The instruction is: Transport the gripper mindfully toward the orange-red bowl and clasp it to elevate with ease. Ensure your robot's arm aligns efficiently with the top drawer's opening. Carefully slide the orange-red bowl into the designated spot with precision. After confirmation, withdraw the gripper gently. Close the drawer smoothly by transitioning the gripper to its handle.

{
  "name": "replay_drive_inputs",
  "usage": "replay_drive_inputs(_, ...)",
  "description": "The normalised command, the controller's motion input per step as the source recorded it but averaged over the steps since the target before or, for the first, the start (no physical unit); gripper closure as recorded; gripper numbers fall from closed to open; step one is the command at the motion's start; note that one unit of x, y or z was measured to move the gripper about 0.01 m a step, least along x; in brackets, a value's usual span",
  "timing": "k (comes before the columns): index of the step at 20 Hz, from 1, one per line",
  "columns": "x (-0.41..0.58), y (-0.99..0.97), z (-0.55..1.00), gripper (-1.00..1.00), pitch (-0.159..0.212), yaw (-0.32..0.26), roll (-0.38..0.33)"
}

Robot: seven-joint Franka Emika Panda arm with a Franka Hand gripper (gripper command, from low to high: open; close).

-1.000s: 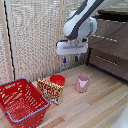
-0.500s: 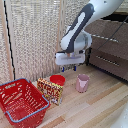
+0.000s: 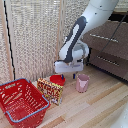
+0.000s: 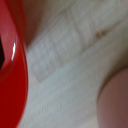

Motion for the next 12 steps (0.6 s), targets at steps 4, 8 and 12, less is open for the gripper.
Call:
replay_drive_inputs(4, 0.115, 0.28, -0.15, 1.0, 0.018, 0.0, -0.119)
replay_drive_inputs(8, 0.014, 0.21, -0.03, 1.0, 0.04, 0.015, -0.092)
replay_drive_inputs(12, 0.017, 0.22, -0.03, 1.0, 0.007, 0.033, -0.096)
